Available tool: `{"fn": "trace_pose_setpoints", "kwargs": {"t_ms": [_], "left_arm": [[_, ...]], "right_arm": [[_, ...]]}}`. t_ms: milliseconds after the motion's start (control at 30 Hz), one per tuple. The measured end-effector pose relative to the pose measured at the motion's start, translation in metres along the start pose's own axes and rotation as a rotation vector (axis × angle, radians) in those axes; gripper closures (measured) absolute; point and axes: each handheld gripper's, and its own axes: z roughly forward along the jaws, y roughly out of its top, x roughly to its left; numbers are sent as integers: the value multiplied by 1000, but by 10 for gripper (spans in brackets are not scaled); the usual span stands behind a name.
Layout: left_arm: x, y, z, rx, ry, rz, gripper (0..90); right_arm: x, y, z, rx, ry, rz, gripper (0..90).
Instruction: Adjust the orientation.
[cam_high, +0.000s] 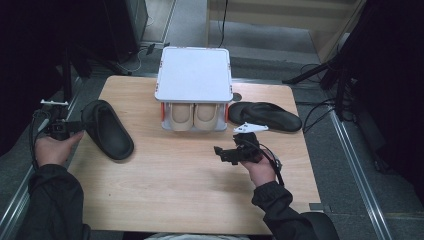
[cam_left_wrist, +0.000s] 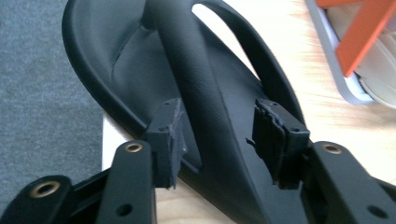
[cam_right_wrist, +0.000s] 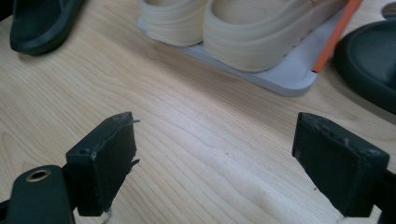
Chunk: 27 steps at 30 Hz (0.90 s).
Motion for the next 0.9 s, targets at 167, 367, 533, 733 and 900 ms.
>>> {"fn": "trace_pose_setpoints", "kwargs": {"t_ms": [167, 367, 533, 733, 900], "left_arm": [[1, 7, 15, 4, 2, 5, 542], [3, 12, 26, 16, 11, -22, 567], [5, 13, 32, 14, 12, -32, 608], [6, 14, 33, 17, 4, -60, 624], [6, 15, 32, 22, 4, -79, 637]], "right_arm": [[-5, -6, -7, -8, -27, 22, 137], [-9, -10, -12, -7, -52, 33, 137], [-11, -13, -14, -3, -66, 37, 137], [-11, -13, -13, -3, -71, 34, 137], [-11, -13, -13, -1, -74, 29, 137]]}}
